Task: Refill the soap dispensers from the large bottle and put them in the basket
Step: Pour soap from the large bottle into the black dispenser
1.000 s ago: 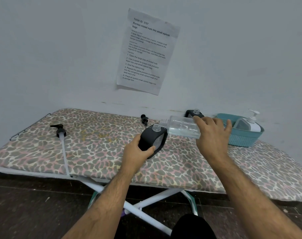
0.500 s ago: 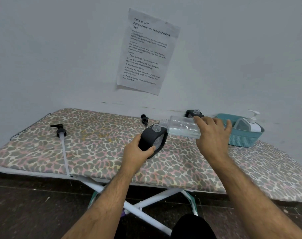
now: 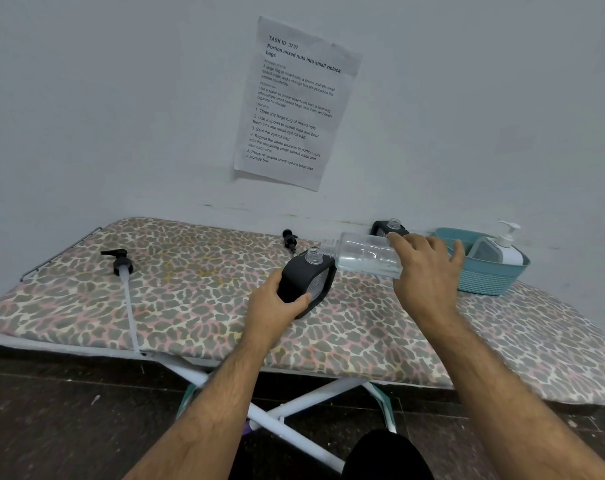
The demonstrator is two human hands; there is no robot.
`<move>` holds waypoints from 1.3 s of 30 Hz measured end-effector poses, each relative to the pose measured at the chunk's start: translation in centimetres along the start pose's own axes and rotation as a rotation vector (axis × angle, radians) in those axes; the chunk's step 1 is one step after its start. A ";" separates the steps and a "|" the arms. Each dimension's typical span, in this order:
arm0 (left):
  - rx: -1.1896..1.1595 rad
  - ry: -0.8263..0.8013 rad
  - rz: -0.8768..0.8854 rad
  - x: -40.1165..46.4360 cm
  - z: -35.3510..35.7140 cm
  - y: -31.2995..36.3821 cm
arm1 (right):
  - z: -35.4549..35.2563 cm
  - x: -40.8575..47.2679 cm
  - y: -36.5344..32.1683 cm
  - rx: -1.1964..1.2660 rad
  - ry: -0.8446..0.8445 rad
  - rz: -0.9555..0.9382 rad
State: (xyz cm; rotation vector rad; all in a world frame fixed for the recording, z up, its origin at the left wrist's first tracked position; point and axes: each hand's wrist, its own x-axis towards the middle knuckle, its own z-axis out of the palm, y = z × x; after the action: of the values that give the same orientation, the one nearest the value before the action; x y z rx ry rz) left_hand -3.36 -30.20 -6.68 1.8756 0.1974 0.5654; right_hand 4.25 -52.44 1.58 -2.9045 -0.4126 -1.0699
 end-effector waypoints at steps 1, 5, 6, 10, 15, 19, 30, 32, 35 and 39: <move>-0.004 0.000 -0.002 0.0 0.0 0.0 | 0.0 0.0 0.0 0.000 0.000 0.000; -0.007 -0.001 -0.001 0.0 0.0 0.0 | 0.0 0.0 0.0 -0.004 -0.004 0.000; -0.008 0.000 -0.002 0.0 0.0 0.0 | 0.0 0.0 0.0 -0.003 -0.003 -0.001; -0.004 0.000 -0.002 0.1 0.0 0.0 | 0.0 0.0 0.0 0.004 0.000 -0.002; 0.010 0.003 -0.002 0.0 0.0 0.0 | -0.1 0.0 0.0 0.010 -0.005 0.003; 0.009 0.005 -0.005 0.0 0.0 0.0 | -0.2 0.0 -0.1 0.007 -0.011 0.003; 0.008 0.002 -0.012 0.1 0.0 -0.2 | -0.1 -0.1 0.0 0.009 0.000 0.003; 0.009 0.003 -0.014 0.1 0.0 -0.2 | -0.1 -0.1 -0.1 0.008 0.001 0.003; 0.006 0.001 -0.013 0.1 0.0 -0.2 | -0.1 -0.1 -0.1 0.008 -0.001 0.004; 0.013 0.008 -0.010 0.2 0.0 -0.3 | 0.0 -0.1 -0.1 0.011 -0.003 0.007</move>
State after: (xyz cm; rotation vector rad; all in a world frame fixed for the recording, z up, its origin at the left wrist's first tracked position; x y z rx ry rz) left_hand -3.14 -30.03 -6.94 1.8841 0.2163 0.5661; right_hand 4.18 -52.38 1.53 -2.8964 -0.4072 -1.0598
